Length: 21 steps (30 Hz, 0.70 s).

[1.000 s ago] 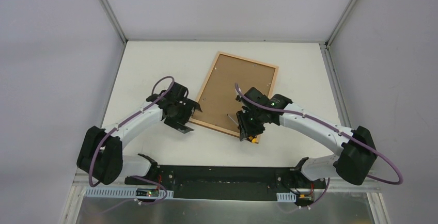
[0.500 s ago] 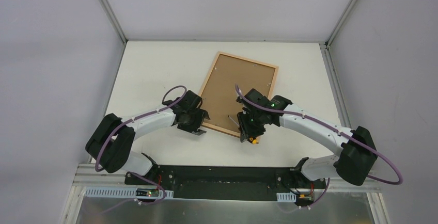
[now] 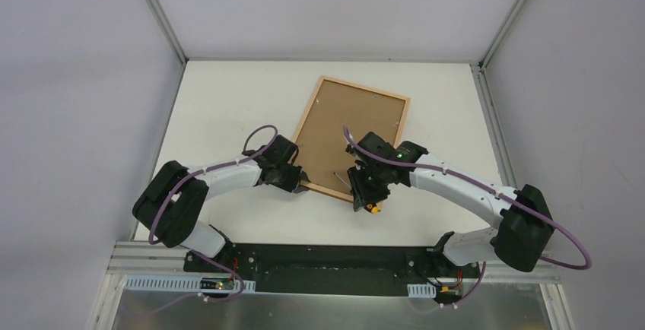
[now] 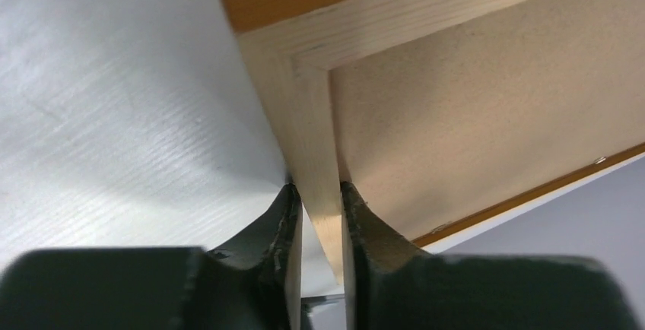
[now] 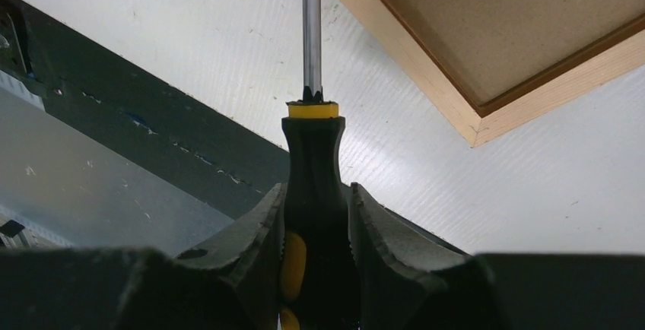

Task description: Take the photo out of the frame

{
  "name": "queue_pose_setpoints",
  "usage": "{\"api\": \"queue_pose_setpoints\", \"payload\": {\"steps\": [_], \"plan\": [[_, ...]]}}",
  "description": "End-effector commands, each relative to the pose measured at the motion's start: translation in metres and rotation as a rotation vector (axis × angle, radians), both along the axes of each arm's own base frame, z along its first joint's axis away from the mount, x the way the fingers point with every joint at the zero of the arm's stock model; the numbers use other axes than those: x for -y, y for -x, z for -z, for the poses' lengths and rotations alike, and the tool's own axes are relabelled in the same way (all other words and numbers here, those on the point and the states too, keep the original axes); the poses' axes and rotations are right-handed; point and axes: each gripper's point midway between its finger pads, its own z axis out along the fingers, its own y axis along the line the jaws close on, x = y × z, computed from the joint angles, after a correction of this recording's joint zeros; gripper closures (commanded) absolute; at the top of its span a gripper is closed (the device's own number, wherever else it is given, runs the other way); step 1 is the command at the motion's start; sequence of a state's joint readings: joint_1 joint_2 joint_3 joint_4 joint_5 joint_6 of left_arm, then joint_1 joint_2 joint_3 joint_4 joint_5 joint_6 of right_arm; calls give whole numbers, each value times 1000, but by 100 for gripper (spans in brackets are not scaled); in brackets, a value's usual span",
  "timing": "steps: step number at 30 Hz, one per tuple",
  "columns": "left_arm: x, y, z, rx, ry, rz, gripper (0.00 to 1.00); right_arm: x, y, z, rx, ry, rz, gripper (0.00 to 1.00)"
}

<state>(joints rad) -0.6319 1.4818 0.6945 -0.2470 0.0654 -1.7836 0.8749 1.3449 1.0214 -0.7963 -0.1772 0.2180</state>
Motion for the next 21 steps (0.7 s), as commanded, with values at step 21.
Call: {"api": "queue_pose_setpoints", "payload": {"steps": [21], "plan": [[-13, -48, 10, 214, -206, 733, 100, -43, -7, -13, 34, -10, -82, 100]]}}
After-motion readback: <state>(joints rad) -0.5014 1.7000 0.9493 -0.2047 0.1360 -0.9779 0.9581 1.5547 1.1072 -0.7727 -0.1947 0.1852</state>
